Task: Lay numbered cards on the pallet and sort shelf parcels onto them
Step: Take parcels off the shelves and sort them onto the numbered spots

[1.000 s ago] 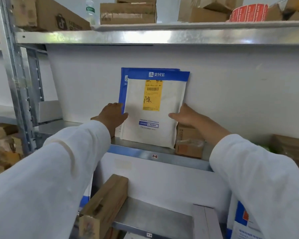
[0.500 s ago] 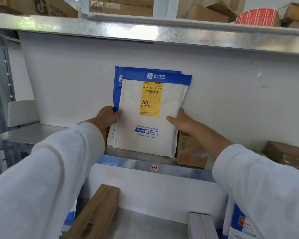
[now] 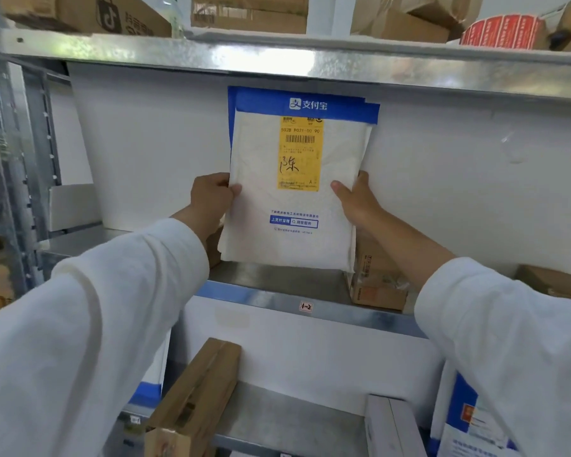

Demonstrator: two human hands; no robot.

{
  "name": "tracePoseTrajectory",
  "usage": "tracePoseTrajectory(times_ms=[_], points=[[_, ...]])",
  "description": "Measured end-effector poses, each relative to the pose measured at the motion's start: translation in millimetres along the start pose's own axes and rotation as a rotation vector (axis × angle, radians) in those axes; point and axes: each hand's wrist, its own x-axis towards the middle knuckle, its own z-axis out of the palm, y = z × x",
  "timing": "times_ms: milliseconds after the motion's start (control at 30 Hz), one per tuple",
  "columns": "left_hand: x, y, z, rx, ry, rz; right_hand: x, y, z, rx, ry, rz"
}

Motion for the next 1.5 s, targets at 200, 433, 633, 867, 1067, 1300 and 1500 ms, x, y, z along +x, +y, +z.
tracePoseTrajectory(times_ms=[200, 433, 633, 867, 1067, 1300, 1500], points=[[-40.6, 16.4, -24.1, -0.096, 0.028, -0.091, -21.9, -10.4, -3.5, 0.015, -0.085, -0.077], [-117.3, 43.3, -60.0, -0.080, 0.192, -0.022, -75.8, -29.4, -12.0, 0.182, -0.234, -0.167], [-222.5, 51.1, -101.2, -0.131, 0.397, -0.046, -144.4, -49.9, 4.4, 0.351, -0.343, -0.281], [-362.1, 33.9, -166.8, -0.025, 0.648, -0.129, -257.9, -38.3, 68.5, 0.563, -0.591, -0.104], [-469.7, 15.3, -220.2, 0.247, 0.749, -0.280, -369.6, -32.2, 119.5, 0.694, -0.777, 0.209], [-557.3, 12.5, -281.6, 0.287, 0.807, -0.309, -444.2, -60.7, 180.6, 0.732, -0.881, 0.349], [-605.9, -22.3, -337.2, 0.247, 0.884, -0.521, -493.7, -87.6, 246.1, 0.691, -1.066, 0.471]])
